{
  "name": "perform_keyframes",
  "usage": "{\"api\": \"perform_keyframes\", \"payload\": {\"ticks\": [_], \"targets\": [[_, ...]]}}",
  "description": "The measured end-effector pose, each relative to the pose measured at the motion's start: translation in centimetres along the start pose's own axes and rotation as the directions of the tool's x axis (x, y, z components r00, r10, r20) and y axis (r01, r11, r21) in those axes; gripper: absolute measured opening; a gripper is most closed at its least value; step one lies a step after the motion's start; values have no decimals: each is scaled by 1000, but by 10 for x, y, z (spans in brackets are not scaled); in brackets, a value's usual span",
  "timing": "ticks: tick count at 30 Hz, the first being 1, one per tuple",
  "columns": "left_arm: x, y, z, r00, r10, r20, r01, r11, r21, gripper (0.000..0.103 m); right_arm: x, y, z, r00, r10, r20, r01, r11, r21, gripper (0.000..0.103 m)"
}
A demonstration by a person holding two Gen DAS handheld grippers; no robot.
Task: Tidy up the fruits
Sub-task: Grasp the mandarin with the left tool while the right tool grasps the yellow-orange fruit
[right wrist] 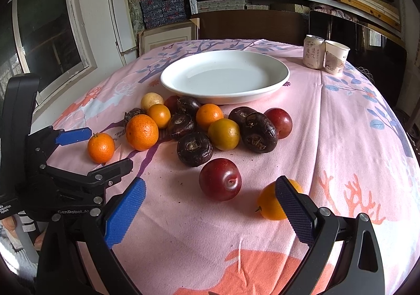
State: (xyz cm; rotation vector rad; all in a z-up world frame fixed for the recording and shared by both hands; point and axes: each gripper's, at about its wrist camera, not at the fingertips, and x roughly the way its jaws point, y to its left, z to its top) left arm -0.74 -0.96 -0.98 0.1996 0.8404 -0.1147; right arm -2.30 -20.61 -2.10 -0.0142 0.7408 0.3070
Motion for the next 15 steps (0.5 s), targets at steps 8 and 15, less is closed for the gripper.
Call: {"api": "perform_keyframes", "payload": {"ticks": [8,15], "targets": [[16,-6,1,986,139,-88,-134,989,57,99,2,-4,-2,993,-115,-23,114,993,-33,100],[15,-1,2,995,78,-69,-69,990,123,99,-17,-60,-7,999,-16,35,10,989,146,100]]}}
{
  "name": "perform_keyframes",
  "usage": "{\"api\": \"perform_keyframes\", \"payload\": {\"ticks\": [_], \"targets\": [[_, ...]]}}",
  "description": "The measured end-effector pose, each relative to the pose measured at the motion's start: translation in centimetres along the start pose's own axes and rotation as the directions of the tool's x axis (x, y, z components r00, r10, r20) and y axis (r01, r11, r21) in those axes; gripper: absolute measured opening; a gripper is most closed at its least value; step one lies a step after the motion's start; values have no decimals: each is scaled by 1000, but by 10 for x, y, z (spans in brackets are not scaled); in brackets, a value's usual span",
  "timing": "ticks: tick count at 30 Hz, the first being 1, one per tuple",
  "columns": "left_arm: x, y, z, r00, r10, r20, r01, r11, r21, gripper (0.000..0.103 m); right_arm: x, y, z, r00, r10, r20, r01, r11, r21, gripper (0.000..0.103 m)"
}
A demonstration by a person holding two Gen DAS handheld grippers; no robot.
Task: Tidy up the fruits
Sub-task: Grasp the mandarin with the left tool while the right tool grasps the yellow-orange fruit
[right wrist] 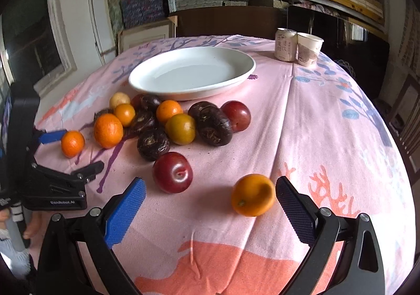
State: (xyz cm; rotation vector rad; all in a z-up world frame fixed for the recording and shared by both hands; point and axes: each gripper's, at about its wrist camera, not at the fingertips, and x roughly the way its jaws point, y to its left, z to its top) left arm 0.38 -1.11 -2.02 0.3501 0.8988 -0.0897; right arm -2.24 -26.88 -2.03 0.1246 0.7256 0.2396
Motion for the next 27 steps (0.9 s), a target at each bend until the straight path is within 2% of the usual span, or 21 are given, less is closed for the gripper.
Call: {"api": "perform_keyframes", "payload": {"ticks": [2,3,5,6,8,9,10,11,13,15,20,22,24,25,26,27], "targets": [[2,3,1,1000,-20,2,20,1000,8,99,-5,-27,-3,991,128,25,-129,988,85,100],[3,5,1,1000,-31,0,31,1000,7,99,-5,-39,-5,986,166,14,-166,978,126,100],[6,11,2,999,-52,-9,52,998,-19,99,0,-60,-10,988,148,-39,-138,971,197,100],[8,14,3,998,-66,-16,65,997,-35,99,2,-69,-11,985,160,-58,-143,961,236,100],[15,25,2,990,-138,-38,134,987,-87,99,3,-77,-13,977,202,-65,-180,951,250,99],[21,34,1,978,-204,-54,194,971,-142,99,5,-75,-12,977,199,-80,-176,957,232,100],[22,41,2,971,-236,-39,226,958,-175,99,8,-71,-11,978,184,-98,-162,966,200,100],[23,43,1,970,-242,-38,231,956,-179,99,10,-65,-10,981,153,-120,-133,977,165,100],[23,33,2,980,-192,-54,184,974,-134,99,16,-48,-9,983,65,-172,-55,996,64,100],[23,32,3,981,-188,-56,179,974,-139,99,21,-32,-10,977,-30,-210,22,999,-43,100],[26,36,6,974,-221,-56,212,968,-138,99,24,-13,-5,985,-29,-173,9,993,-117,97],[25,38,5,972,-231,-49,222,965,-141,99,30,-4,-3,984,-33,-177,5,987,-158,93],[23,40,5,969,-244,-36,237,960,-150,99,40,-2,-1,976,-14,-216,-21,987,-158,77],[22,42,4,966,-258,-28,250,956,-156,98,40,-1,2,977,-17,-212,-17,987,-159,75],[21,43,4,964,-264,-21,257,953,-159,97,39,0,1,977,-11,-212,-24,987,-159,69],[20,43,3,965,-262,-15,257,954,-155,89,39,0,1,977,-15,-210,-19,987,-162,65]]}}
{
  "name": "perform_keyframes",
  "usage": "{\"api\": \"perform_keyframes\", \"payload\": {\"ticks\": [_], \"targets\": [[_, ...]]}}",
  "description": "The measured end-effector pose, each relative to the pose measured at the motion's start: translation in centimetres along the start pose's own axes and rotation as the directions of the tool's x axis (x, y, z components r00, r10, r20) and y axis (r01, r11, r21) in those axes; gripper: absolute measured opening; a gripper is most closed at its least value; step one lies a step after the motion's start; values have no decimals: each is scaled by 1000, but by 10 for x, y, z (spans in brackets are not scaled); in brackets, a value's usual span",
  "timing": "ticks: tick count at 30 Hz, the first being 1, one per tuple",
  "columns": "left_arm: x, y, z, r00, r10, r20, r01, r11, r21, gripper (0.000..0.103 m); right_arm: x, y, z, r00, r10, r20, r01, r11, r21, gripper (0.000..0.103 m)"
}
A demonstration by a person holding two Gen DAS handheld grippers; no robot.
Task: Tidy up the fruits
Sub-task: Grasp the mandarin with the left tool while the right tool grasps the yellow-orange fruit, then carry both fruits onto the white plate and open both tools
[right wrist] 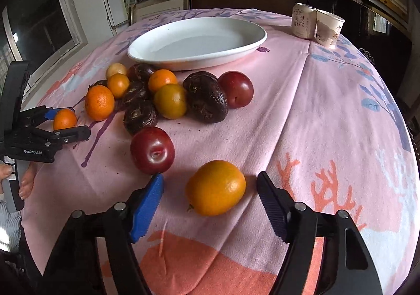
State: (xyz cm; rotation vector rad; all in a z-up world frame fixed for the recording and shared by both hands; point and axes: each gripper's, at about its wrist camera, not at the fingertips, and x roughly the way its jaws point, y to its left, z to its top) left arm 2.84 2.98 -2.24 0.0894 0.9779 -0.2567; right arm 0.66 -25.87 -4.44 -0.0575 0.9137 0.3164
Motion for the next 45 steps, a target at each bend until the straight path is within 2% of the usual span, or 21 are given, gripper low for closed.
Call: {"api": "perform_keyframes", "payload": {"ticks": [1,5,9,12,15,20,24,28,30,32,33,34,35,36,41,45], "targets": [[-2,-1,-1,1000,12,5,-12,1000,10,77,-1,-1,0,1000,1,3,-1,1000,1,63],[-10,1,-10,1000,24,12,-24,998,51,65,-3,-5,-4,1000,-11,9,11,1000,6,43],[-16,8,-16,999,16,29,-17,999,42,44,-5,-7,-6,1000,7,18,-7,1000,10,40],[-18,8,-15,999,2,39,-3,999,32,44,-9,-9,-6,999,24,41,-24,1000,17,40],[-28,3,-6,997,-27,73,24,999,38,44,-22,-18,0,993,48,105,-55,996,67,40],[-37,-10,51,987,-34,158,24,998,66,44,-38,-23,54,971,55,232,-78,993,91,40],[-11,-15,108,985,-37,166,31,999,40,44,-12,-16,111,967,80,244,-106,990,94,40],[26,-15,139,992,-37,121,35,999,14,44,35,-12,149,976,95,194,-119,986,114,40],[39,-14,144,994,-41,103,40,999,11,44,57,-12,157,981,96,165,-117,986,121,40],[45,-12,147,993,-43,109,42,999,12,52,69,-13,159,986,93,136,-111,986,127,41],[46,-12,147,992,-44,115,43,999,13,62,71,-14,158,986,93,136,-111,986,128,41],[46,-11,146,991,-48,121,47,999,15,66,71,-16,157,986,91,142,-110,985,135,43],[45,-10,146,990,-50,129,48,999,18,73,70,-19,157,985,87,150,-109,983,146,51],[43,-10,145,990,-48,136,46,999,20,75,68,-21,155,983,90,161,-115,981,153,55],[34,-1,135,987,-23,157,20,1000,18,75,59,-28,148,978,100,184,-132,977,168,55],[21,19,128,981,1,192,8,999,-46,76,43,-41,138,969,100,226,-148,967,209,55]]}}
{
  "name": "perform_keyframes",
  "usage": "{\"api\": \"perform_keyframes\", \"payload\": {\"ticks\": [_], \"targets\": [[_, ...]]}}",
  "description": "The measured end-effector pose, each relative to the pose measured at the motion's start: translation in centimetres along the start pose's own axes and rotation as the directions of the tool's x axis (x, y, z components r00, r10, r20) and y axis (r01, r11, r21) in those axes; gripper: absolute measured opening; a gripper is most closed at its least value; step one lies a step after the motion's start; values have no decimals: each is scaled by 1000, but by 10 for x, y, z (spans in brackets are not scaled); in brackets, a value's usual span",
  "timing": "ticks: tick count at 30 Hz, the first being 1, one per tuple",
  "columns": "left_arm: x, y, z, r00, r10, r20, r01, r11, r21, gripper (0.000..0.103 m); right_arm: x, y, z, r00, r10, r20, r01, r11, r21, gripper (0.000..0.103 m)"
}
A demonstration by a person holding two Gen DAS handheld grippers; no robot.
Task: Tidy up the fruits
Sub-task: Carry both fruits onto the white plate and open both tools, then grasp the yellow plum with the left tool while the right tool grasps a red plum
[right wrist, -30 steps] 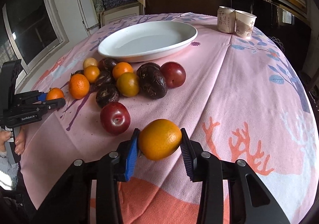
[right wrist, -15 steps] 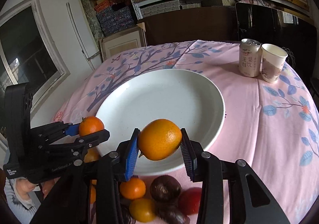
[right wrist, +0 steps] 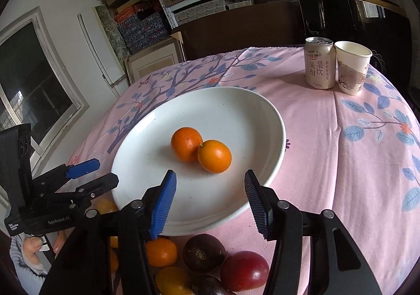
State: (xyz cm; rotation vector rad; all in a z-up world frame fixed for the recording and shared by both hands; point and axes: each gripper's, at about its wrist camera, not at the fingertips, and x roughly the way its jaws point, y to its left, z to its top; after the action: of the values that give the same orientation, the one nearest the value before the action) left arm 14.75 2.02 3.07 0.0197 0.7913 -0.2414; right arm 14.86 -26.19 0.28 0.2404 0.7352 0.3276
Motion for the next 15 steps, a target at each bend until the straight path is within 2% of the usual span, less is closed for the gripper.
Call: {"api": "perform_keyframes", "payload": {"ticks": [2,4,8,10,12,15], "targets": [[-8,13,-4,1000,-5,16,5,999,-49,78,-11,-8,-3,1000,-1,31,0,999,32,55],[-15,24,-12,1000,4,22,-2,996,-89,86,-19,-16,-8,999,-23,48,21,998,56,57],[-19,34,-33,1000,10,-9,-11,992,-122,86,-31,-30,-26,999,-23,42,18,993,113,60],[-19,31,-42,1000,9,-24,-11,994,-107,86,-37,-33,-34,998,-27,48,20,991,130,63],[-18,22,-48,999,19,-34,-21,998,-67,87,-43,-34,-41,998,-37,57,29,990,135,70],[-12,8,-52,997,61,-48,-61,998,3,89,-45,-31,-48,998,-45,53,38,991,128,73]]}}
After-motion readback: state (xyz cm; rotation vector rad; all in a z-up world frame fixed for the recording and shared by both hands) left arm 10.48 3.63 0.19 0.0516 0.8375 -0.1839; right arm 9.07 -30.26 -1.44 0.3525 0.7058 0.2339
